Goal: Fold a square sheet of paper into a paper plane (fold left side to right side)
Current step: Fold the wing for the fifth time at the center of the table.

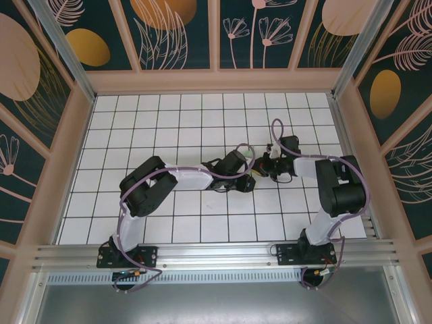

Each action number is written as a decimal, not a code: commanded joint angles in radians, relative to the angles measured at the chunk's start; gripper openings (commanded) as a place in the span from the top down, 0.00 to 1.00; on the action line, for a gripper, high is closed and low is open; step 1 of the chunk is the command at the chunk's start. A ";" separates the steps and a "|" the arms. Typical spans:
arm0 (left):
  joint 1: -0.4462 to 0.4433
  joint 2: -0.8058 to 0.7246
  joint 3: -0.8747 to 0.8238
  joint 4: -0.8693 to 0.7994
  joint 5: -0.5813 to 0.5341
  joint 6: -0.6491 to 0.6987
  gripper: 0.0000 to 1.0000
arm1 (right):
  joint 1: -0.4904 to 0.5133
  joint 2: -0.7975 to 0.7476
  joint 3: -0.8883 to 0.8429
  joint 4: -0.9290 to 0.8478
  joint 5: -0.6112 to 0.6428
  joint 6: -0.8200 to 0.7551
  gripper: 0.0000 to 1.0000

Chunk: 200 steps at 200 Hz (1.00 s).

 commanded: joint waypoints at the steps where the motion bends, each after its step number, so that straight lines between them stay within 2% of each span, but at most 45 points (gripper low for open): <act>1: -0.004 0.034 -0.053 -0.149 -0.020 -0.012 0.69 | 0.014 0.042 0.045 0.029 -0.024 0.006 1.00; 68: -0.002 0.033 -0.055 -0.153 -0.025 -0.011 0.69 | 0.025 0.080 0.081 0.017 -0.008 -0.003 1.00; 166: -0.003 0.032 -0.082 -0.144 -0.016 -0.020 0.69 | 0.031 0.145 0.158 -0.066 0.218 -0.061 1.00; 200: -0.004 0.031 -0.103 -0.129 -0.008 -0.028 0.69 | 0.023 0.159 0.182 -0.057 0.247 -0.067 1.00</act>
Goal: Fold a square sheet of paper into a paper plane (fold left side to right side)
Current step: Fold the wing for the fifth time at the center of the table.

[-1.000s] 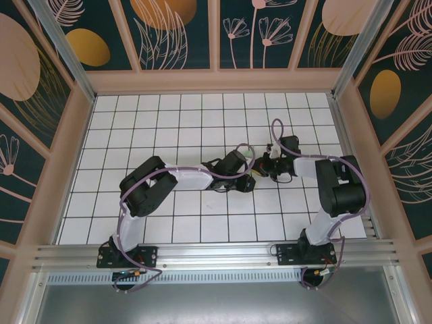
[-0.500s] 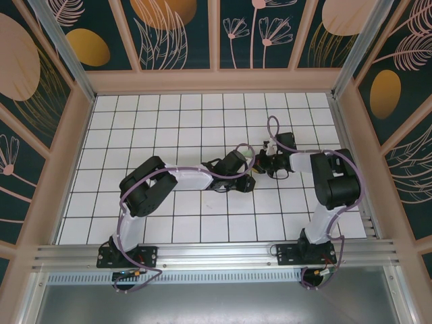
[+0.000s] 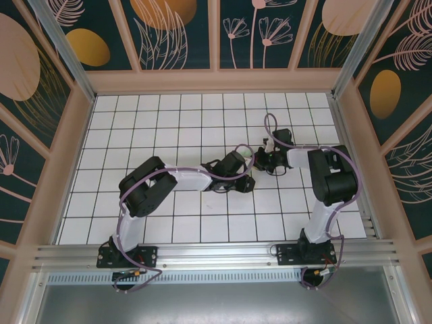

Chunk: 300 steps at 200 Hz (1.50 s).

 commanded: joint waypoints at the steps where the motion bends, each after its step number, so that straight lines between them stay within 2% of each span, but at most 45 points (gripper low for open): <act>1: -0.004 0.039 -0.071 -0.176 -0.004 -0.025 0.69 | -0.009 0.038 0.038 0.005 0.113 -0.027 1.00; 181: -0.009 0.027 -0.116 -0.138 0.007 -0.049 0.69 | -0.106 0.201 0.295 -0.062 0.144 -0.097 0.99; 214: -0.010 0.024 -0.114 -0.138 0.002 -0.050 0.69 | -0.111 0.163 0.335 -0.090 0.124 -0.115 0.99; 236: -0.010 0.019 -0.108 -0.138 0.000 -0.050 0.69 | -0.111 0.072 0.289 -0.099 0.103 -0.121 0.99; 266: -0.011 0.015 -0.104 -0.139 -0.006 -0.049 0.69 | -0.099 -0.047 0.144 -0.062 -0.006 -0.077 0.98; 300: -0.011 0.015 -0.101 -0.142 -0.010 -0.047 0.69 | -0.049 -0.101 0.004 0.004 -0.096 -0.008 0.99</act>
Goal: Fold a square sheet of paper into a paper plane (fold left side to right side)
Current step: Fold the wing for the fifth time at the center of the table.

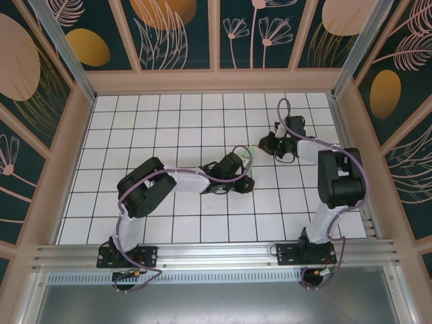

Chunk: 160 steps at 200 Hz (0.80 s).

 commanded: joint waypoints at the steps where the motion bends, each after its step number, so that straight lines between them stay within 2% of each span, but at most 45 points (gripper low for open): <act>1: -0.010 0.031 -0.048 -0.220 -0.007 -0.021 0.69 | 0.041 -0.028 -0.082 0.047 -0.097 0.054 0.99; 40: -0.009 0.033 -0.042 -0.220 -0.008 -0.019 0.69 | 0.079 -0.040 -0.152 0.104 -0.142 0.085 0.99; 82: -0.010 0.032 -0.038 -0.223 -0.008 -0.015 0.69 | 0.089 -0.014 -0.150 0.103 -0.130 0.076 0.99; 160: -0.020 -0.014 -0.077 -0.225 0.011 0.001 0.69 | 0.094 0.080 -0.096 0.022 0.057 0.036 0.99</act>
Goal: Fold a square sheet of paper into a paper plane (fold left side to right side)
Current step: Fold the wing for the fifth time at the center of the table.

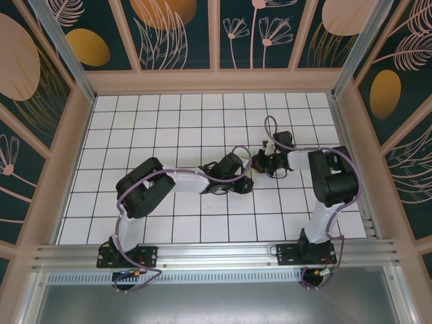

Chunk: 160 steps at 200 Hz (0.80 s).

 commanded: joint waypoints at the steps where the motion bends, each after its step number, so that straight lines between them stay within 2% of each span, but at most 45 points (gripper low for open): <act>1: -0.020 0.000 -0.070 -0.197 0.013 0.001 0.69 | 0.005 0.025 0.028 -0.037 0.098 -0.024 0.99; 73: -0.085 -0.050 -0.115 -0.204 0.025 0.018 0.68 | 0.009 0.042 0.025 -0.047 0.105 -0.027 0.99; 122: -0.089 -0.135 -0.202 -0.175 0.027 -0.017 0.68 | 0.020 0.041 0.033 -0.051 0.096 -0.029 0.99; 160: -0.083 -0.224 -0.171 -0.194 0.022 -0.002 0.65 | 0.028 0.033 0.037 -0.046 0.080 -0.033 0.99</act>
